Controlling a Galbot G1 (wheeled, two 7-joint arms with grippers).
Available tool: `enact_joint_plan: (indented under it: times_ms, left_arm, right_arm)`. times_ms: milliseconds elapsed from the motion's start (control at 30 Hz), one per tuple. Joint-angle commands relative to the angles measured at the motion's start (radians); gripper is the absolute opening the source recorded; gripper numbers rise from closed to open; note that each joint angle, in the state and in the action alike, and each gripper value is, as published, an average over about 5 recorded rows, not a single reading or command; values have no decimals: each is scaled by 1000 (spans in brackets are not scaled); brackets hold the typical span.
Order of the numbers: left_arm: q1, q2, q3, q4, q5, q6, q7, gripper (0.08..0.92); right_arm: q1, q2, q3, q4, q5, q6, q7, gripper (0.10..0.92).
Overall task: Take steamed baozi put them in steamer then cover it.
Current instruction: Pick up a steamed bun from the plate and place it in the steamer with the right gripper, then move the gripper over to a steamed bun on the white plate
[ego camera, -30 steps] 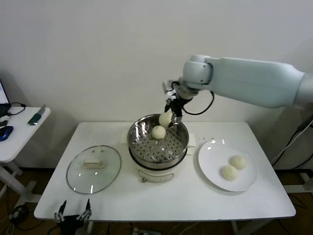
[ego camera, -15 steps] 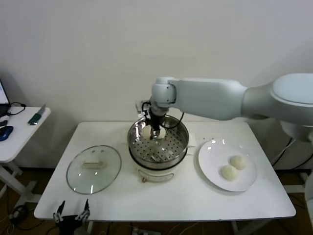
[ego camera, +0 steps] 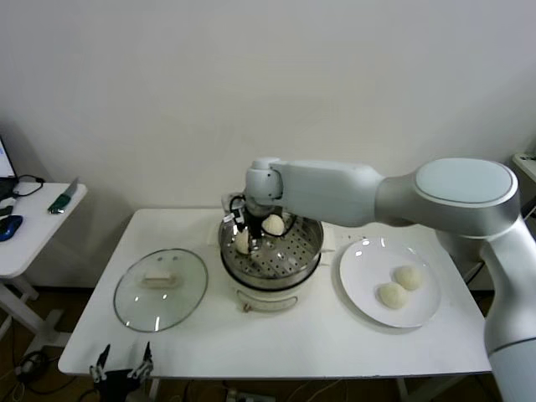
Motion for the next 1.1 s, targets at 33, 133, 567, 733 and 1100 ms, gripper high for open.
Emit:
enact_joint_plan:
  times_ms: [33, 133, 567, 733, 1100]
  left_arm:
    - [3, -2, -1, -3, 0, -3, -1, 823]
    - [4, -2, -1, -5, 0, -3, -1, 823]
    - [8, -9, -1, -10, 6, -3, -1, 823]
    - [1, -10, -1, -9, 5, 0, 0, 823]
    - [-27, -18, 4, -8, 6, 18, 6, 823]
  right_arm:
    - [-35, 22, 5, -34, -23, -1, 4, 706]
    - [-19, 10, 5, -20, -24, 6, 1, 740]
    - [224, -238, -18, 152, 46, 97, -90, 823]
    - [309, -452, -62, 321, 72, 101, -108, 823]
    - [304, -814, -180, 503, -7, 124, -125, 823]
